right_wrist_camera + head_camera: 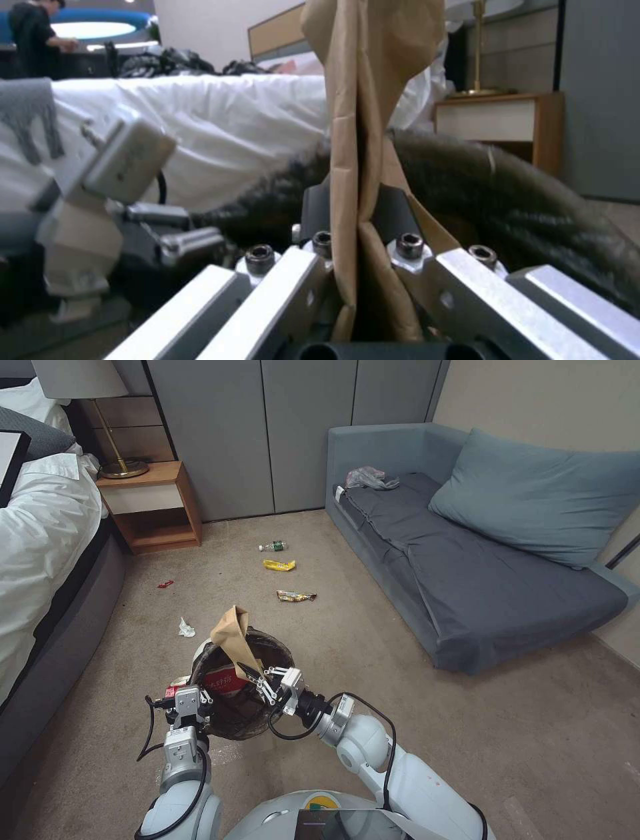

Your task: Pick up the trash bin, then pick up the garbage from the floor and place it into the trash bin.

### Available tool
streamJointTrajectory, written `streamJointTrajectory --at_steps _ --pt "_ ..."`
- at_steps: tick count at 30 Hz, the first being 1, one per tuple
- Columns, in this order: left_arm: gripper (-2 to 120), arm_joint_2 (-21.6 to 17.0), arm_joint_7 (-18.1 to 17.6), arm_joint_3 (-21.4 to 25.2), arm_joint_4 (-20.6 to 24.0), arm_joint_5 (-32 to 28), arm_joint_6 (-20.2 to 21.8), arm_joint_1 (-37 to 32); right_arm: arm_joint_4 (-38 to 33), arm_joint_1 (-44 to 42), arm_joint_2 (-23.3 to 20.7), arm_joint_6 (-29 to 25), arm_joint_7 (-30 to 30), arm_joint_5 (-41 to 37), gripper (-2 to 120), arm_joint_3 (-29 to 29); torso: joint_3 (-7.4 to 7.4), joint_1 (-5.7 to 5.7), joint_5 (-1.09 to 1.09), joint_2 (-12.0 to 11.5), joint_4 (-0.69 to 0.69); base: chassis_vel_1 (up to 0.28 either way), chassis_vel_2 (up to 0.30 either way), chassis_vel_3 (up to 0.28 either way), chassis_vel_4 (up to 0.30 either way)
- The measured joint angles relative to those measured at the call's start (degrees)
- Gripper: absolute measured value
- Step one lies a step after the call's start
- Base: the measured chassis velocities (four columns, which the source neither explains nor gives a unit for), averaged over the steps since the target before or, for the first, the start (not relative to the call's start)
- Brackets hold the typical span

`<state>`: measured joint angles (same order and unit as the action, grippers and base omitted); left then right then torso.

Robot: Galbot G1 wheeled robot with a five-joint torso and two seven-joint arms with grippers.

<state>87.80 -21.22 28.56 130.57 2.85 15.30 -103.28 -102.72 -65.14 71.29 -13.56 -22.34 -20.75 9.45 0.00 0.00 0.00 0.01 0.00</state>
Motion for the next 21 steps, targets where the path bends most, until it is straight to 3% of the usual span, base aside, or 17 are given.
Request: streamJointTrajectory --at_steps 9,14,19,21 --pt "0 0.02 -0.02 0.13 0.38 -0.02 0.0 0.04 2.38 -1.05 -0.06 -0.48 -0.47 2.94 0 -1.16 0.0 0.0 0.0 0.0 0.0 0.0 0.0 0.0 0.0" --pt "0 0.13 -0.02 0.13 0.38 -0.03 0.0 0.27 2.35 -1.71 -0.23 -0.48 -0.47 3.96 21 -1.17 0.0 0.0 0.0 0.0 0.0 0.0 0.0 0.0 0.0" --pt "0 0.18 -0.02 0.15 0.26 -0.03 0.0 0.51 1.95 -1.9 -0.32 -0.49 -0.48 4.12 32 -1.22 0.0 0.0 0.0 0.0 0.0 0.0 0.0 0.0 0.0" --pt "0 0.21 -0.02 0.15 0.16 -0.04 0.04 0.74 1.5 -2.14 -0.51 -0.49 -0.48 4.27 43 -1.36 0.0 0.0 0.0 0.0 0.0 0.0 0.0 0.0 0.0"
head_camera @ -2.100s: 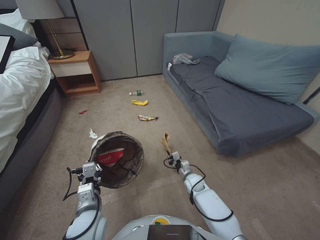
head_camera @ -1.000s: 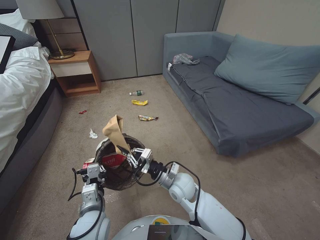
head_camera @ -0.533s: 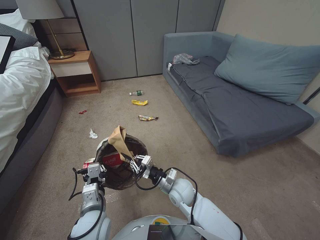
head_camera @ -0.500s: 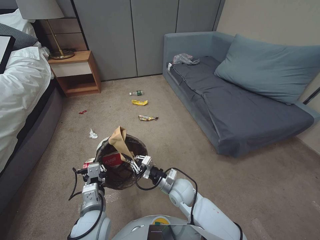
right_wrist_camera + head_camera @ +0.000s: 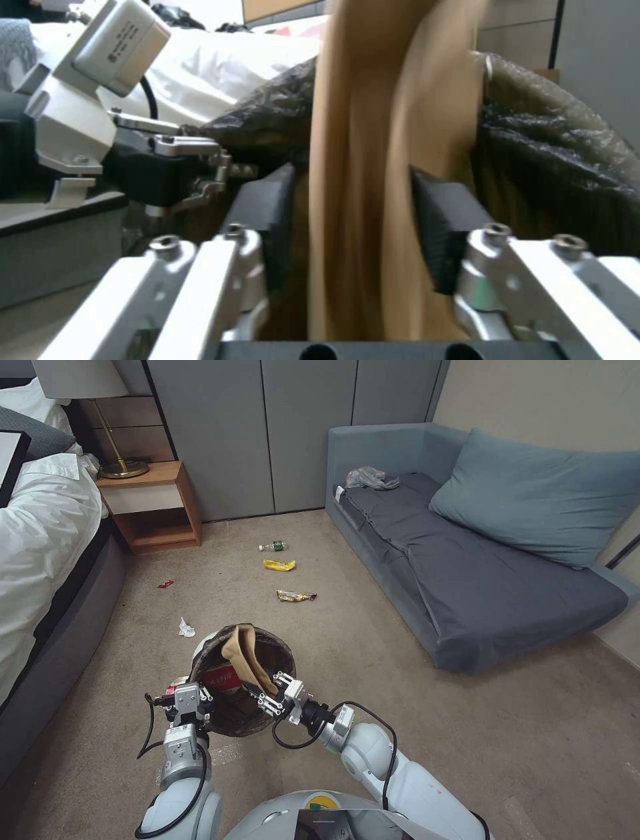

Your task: Pick up the trash bin, then pick up the garbage from the floor and place it into the trash bin.

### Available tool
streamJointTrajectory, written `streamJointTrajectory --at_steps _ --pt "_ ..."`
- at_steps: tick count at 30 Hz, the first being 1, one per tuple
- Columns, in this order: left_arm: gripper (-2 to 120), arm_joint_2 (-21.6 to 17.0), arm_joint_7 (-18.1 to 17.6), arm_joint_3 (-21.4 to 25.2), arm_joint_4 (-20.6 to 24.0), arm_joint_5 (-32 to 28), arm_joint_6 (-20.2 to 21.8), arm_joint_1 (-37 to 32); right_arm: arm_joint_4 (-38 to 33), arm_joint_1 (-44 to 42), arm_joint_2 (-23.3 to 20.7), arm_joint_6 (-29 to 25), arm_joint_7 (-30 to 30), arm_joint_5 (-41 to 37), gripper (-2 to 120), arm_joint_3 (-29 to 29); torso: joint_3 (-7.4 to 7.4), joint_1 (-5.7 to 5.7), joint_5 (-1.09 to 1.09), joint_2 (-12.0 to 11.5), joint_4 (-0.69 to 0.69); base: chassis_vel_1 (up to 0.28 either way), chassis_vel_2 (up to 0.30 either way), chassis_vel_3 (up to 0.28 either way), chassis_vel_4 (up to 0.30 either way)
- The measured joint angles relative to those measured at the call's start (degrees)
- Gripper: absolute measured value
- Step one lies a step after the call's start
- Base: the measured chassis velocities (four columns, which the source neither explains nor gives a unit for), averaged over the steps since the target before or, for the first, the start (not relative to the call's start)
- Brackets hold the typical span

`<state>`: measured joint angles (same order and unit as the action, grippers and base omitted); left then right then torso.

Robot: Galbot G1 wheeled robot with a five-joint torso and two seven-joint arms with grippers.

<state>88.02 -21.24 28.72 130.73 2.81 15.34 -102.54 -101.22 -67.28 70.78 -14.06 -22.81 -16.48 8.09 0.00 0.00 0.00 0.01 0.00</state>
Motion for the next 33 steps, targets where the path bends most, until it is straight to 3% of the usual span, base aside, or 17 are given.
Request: streamJointTrajectory --at_steps 1,4,9,13,16,20,26,29,33 --pt "0 0.0 0.0 0.0 0.0 0.0 0.0 0.0 0.0 0.0 0.0 0.0 0.0 0.0 43 0.0 0.0 0.0 0.0 0.0 0.0 0.0 0.0 0.0 0.0" --pt "0 0.0 0.02 -0.01 -0.04 -0.06 0.08 0.26 -0.48 -0.49 -0.24 0.02 0.01 0.28 60 -0.21 0.0 0.0 0.0 0.0 0.0 0.0 0.0 0.0 0.0" --pt "0 -0.01 0.02 -0.09 -0.11 -0.06 0.11 0.27 -0.86 -0.73 -0.3 0.04 0.02 0.52 75 -0.41 0.0 0.0 0.0 0.0 0.0 0.0 0.0 0.0 0.0" --pt "0 0.04 0.03 -0.12 -0.11 -0.04 0.13 0.28 -1.61 -0.91 -0.6 0.07 0.01 0.91 94 -0.53 0.0 0.0 0.0 0.0 0.0 0.0 0.0 0.0 0.0" --pt "0 -0.08 0.05 -0.13 -0.34 -0.03 0.15 0.31 -3.88 -1.58 -0.65 -0.01 0.44 1.55 100 -1.56 0.0 0.0 0.0 0.0 0.0 0.0 0.0 0.0 0.0" --pt "0 -0.34 0.07 -0.11 -0.66 -0.05 0.17 0.39 -6.88 -2.36 -0.61 0.23 2.65 2.09 100 -3.1 0.0 0.0 0.0 0.0 0.01 0.0 0.0 0.0 0.0" --pt "0 -1.6 0.04 0.26 -1.17 -0.82 0.26 0.79 -17.72 -8.14 0.38 4.75 12.22 7.37 100 -10.89 0.0 0.0 0.0 -0.01 0.0 0.0 0.0 0.0 0.0" --pt "0 -2.41 0.06 0.8 -1.14 -1.46 0.32 0.81 -24.96 -14.77 2.42 7.35 17.95 8.52 100 -17.79 0.0 0.0 0.0 -0.01 -0.01 0.0 0.0 0.0 0.0" --pt "0 -3.17 0.1 1.22 -0.88 -2.06 0.32 0.58 -29.07 -20.89 4.68 8.56 21.9 8.81 100 -22.85 0.0 0.0 0.0 0.0 -0.01 0.0 0.0 0.0 0.0"
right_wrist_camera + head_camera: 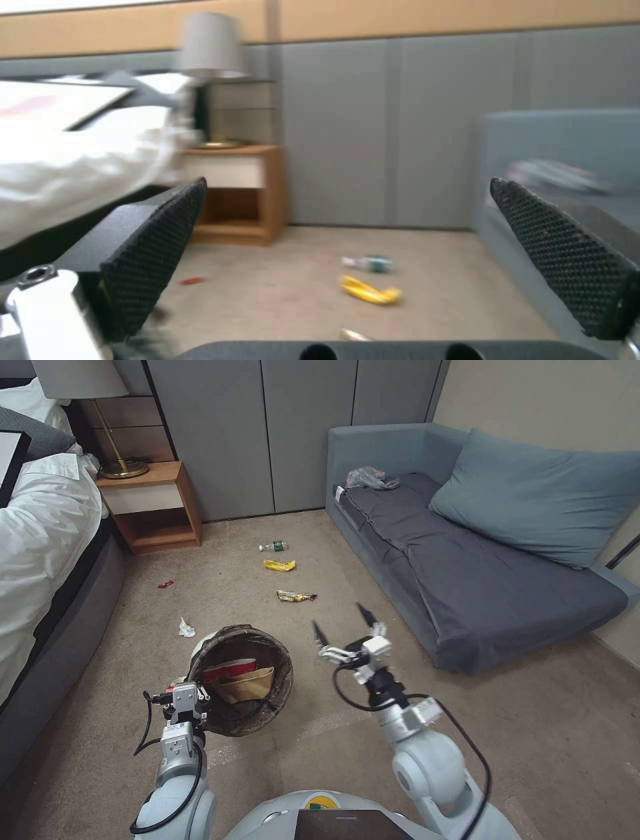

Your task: Pick up the trash bin, then pick up the garbage from the floor and place it into the trash bin.

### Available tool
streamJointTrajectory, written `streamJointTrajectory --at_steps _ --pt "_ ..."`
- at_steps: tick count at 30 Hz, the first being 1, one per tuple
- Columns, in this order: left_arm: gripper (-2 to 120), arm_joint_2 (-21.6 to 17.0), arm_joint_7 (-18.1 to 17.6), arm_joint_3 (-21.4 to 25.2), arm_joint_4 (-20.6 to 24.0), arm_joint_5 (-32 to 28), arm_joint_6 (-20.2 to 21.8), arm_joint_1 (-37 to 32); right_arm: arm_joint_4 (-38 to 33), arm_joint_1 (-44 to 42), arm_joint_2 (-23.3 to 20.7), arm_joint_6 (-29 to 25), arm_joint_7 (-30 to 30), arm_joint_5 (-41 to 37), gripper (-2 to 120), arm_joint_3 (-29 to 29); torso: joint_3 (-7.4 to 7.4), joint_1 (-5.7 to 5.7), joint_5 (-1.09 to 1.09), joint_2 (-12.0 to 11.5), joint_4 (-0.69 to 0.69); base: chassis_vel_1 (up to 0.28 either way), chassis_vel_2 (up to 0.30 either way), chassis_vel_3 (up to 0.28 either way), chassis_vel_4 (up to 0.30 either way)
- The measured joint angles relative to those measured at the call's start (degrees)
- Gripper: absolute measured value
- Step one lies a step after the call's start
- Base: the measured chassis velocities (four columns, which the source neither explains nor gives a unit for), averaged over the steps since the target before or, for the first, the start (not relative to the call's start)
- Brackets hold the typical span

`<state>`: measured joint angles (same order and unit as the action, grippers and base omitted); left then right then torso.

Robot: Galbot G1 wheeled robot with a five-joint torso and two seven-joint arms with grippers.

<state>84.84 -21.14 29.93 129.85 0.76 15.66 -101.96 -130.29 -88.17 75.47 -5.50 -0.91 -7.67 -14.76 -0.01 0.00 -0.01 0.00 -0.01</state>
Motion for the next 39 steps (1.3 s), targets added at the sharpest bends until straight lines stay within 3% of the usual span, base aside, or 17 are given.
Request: streamJointTrajectory --at_steps 9,26,39 --pt "0 -0.14 0.01 0.09 0.24 -0.55 0.07 1.07 -1.27 -9.11 5.4 -2.01 3.73 2.05 100 -6.17 0.0 0.0 0.01 0.0 0.01 0.0 0.0 0.0 0.0" --pt "0 1.07 -0.06 0.82 1.53 -0.63 0.06 0.64 2.73 -8.32 6.09 -6.09 0.52 4.32 100 -6.83 0.01 0.0 0.0 0.0 0.01 0.0 0.0 0.0 0.0" --pt "0 1.24 -0.12 1.38 1.86 -0.64 0.05 0.48 3.37 -7.29 5.94 -6.23 -0.16 3.7 100 -6.7 0.01 0.0 0.01 0.0 0.01 -0.062 0.062 0.065 -0.068"
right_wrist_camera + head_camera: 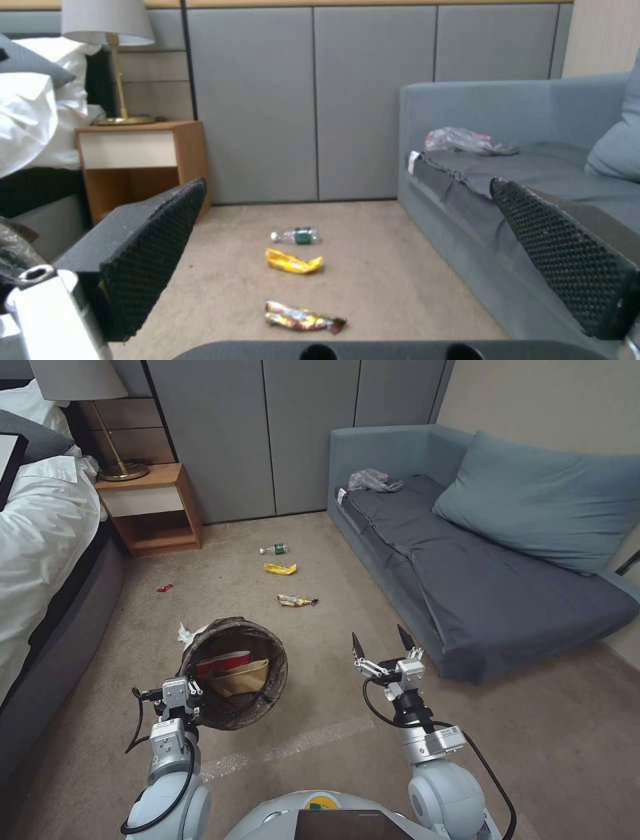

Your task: Pick up the trash bin, then pick up the garbage from the floor and place it into the trash bin.

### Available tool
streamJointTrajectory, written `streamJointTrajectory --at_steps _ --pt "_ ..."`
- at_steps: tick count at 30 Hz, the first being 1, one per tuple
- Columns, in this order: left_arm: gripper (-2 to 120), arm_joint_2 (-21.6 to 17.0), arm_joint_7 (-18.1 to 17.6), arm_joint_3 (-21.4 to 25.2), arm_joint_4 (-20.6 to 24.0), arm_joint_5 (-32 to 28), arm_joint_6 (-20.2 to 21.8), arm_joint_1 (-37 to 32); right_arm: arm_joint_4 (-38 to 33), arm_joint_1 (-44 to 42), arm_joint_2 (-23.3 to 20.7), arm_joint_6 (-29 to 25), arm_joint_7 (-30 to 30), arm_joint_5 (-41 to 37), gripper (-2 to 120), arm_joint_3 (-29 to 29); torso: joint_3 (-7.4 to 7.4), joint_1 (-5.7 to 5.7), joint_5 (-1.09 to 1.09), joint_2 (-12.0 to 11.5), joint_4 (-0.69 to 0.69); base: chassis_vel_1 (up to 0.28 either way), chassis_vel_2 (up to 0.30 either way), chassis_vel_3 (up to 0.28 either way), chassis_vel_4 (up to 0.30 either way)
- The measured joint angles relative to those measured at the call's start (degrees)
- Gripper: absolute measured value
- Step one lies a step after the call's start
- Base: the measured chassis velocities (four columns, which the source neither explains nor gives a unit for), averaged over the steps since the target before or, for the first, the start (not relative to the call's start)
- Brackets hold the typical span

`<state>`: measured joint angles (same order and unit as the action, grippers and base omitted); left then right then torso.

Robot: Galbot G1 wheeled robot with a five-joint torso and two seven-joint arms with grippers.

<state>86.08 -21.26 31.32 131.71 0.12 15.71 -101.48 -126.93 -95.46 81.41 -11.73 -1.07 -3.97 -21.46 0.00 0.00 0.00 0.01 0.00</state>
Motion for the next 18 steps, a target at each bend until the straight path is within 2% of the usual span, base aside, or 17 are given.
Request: streamJointTrajectory --at_steps 18 --pt "0 0.04 -0.05 0.27 0.13 -0.07 -0.05 0.27 0.01 0.2 -0.29 0.05 -0.27 -0.25 100 -0.09 0.0 0.0 0.0 0.0 0.01 -0.206 0.202 0.203 -0.213"
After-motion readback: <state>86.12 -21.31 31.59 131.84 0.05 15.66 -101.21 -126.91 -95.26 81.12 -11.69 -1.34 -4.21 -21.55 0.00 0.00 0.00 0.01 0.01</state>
